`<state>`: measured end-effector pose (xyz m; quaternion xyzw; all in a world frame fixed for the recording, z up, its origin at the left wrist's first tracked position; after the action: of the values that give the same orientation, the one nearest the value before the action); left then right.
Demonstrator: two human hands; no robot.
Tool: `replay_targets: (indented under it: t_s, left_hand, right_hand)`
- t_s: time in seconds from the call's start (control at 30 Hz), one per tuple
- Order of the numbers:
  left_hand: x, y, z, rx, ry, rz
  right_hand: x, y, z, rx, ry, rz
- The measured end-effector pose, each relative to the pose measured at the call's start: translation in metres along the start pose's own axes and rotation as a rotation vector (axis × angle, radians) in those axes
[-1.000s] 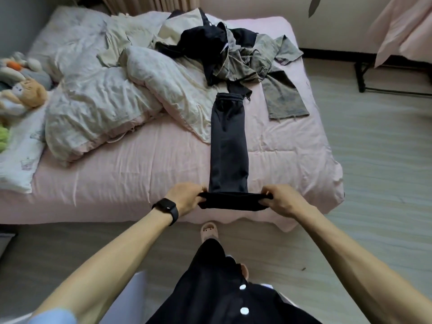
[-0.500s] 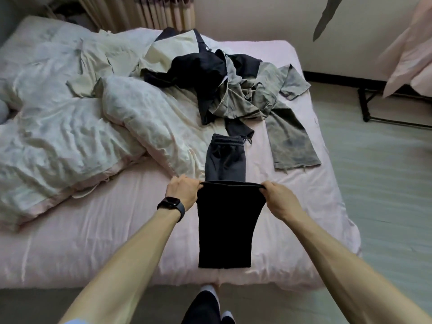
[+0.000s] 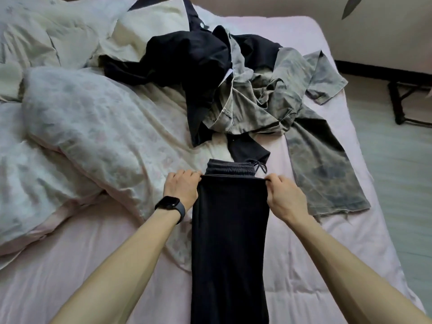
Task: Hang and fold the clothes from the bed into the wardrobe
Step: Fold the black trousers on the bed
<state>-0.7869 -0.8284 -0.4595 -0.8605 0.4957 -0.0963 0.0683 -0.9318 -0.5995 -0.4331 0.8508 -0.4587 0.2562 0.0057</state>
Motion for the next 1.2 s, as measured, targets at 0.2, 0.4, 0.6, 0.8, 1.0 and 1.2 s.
replay_targets:
  t_s: [0.2, 0.4, 0.6, 0.8, 1.0, 1.2]
  left_hand:
    - [-0.007, 0.056, 0.023, -0.095, 0.004, -0.047]
    - [-0.012, 0.063, 0.032, -0.083, 0.001, -0.106]
    - [-0.041, 0.008, 0.004, -0.343, -0.118, -0.076]
    - [-0.105, -0.039, 0.066, -0.084, -0.023, 0.159]
    - [-0.073, 0.039, 0.097, -0.043, -0.041, 0.1]
    - [-0.066, 0.053, 0.117, -0.128, -0.047, 0.127]
  right_hand:
    - [-0.02, 0.067, 0.04, -0.076, 0.029, 0.07]
    - [-0.033, 0.074, 0.064, -0.182, 0.117, 0.128]
    - [-0.025, 0.028, 0.061, -0.448, 0.328, 0.092]
    - [0.011, -0.017, 0.125, -0.188, 0.077, -0.203]
    - [0.005, 0.063, 0.142, -0.09, -0.078, -0.132]
    - [-0.018, 0.082, 0.154, -0.084, -0.044, -0.12]
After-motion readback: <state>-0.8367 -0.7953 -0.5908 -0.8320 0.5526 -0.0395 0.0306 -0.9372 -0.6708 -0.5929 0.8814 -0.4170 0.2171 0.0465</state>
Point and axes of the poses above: each hand's wrist, its own y-axis towards the middle knuckle, its own z-axis out of the palm, x = y × z, the point moved 8 cm from there along y, towards the middle knuckle, and after that the axes turned 11 degrees about y, right-handed, at the moved point
